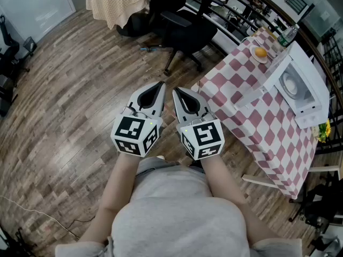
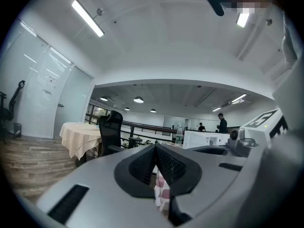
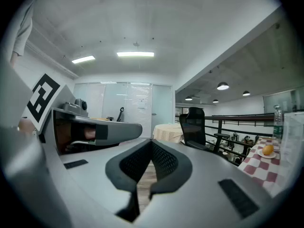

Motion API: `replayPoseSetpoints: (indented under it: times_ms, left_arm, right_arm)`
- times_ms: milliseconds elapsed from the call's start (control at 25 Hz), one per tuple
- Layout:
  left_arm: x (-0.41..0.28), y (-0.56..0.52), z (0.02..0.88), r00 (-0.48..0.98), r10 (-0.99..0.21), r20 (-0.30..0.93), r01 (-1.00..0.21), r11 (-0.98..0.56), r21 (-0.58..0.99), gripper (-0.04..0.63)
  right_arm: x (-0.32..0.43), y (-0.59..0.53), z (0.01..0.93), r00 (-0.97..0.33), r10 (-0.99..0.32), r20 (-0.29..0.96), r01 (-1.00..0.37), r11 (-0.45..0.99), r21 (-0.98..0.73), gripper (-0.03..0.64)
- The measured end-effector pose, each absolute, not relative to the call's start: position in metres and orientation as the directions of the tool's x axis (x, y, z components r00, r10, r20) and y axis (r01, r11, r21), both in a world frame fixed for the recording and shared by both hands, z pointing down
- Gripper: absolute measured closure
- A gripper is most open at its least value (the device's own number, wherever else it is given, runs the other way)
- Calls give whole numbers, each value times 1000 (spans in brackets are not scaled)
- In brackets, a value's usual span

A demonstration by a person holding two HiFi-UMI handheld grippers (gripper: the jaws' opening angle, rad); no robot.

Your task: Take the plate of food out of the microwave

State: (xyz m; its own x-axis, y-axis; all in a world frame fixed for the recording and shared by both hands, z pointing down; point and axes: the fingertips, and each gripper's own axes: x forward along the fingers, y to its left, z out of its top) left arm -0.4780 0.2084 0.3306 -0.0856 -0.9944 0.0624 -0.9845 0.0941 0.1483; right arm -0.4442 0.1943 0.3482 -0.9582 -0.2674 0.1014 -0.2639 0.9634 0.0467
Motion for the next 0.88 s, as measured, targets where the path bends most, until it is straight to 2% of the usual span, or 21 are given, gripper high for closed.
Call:
replayPoseSetpoints:
  times_ms: [880]
  left_arm:
    - [-461, 181, 324, -33, -998, 55, -986, 42, 164, 592]
  right_arm:
    - [-430, 179, 338, -951, -297, 89, -295, 955, 41, 594]
